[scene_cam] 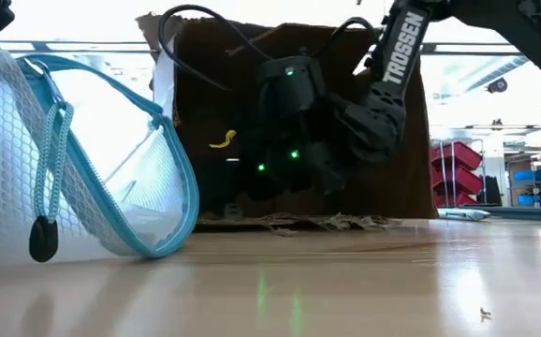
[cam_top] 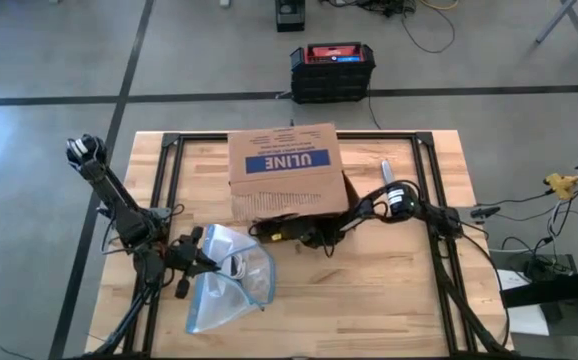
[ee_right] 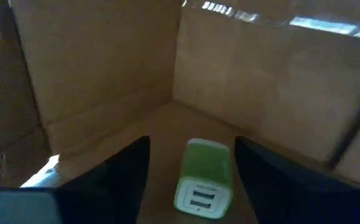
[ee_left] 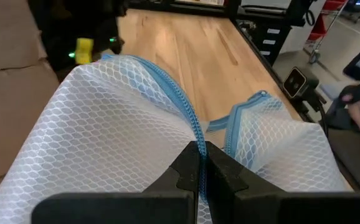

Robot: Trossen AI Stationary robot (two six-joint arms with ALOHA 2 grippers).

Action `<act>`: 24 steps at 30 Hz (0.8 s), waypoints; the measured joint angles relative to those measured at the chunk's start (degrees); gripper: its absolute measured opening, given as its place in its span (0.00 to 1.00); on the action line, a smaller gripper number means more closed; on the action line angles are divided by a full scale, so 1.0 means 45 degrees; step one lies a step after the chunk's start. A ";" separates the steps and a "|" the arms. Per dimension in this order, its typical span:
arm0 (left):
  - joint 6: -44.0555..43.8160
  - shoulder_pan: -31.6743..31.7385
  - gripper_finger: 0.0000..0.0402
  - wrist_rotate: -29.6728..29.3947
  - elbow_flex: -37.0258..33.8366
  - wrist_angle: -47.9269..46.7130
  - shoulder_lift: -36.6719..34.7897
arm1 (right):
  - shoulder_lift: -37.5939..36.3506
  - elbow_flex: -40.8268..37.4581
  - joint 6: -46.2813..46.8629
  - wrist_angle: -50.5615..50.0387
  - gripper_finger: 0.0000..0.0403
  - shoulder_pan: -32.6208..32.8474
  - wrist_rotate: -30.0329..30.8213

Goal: Pack items into zip bag
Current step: Put the green charger adapter into the blue zip bag

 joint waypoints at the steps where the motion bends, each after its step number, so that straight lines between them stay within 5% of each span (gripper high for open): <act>1: 0.0007 -0.0005 0.00 0.0002 0.0000 -0.0025 0.0030 | 0.0000 0.0107 0.0519 -0.0507 0.60 -0.0185 -0.0603; 9: 0.0091 -0.0005 0.00 -0.0003 0.0000 -0.0014 0.0123 | 0.0053 0.0566 0.2751 -0.2505 0.70 -0.1275 -0.1472; 19: -0.0004 -0.0005 0.00 0.0050 0.0000 0.0142 0.0241 | 0.0050 0.0644 0.1294 -0.1742 0.69 -0.1342 -0.3491; 24: -0.0058 -0.0005 0.00 0.0518 0.0000 0.0306 0.0203 | 0.0041 0.0632 0.0614 -0.2239 0.68 -0.0900 -0.3403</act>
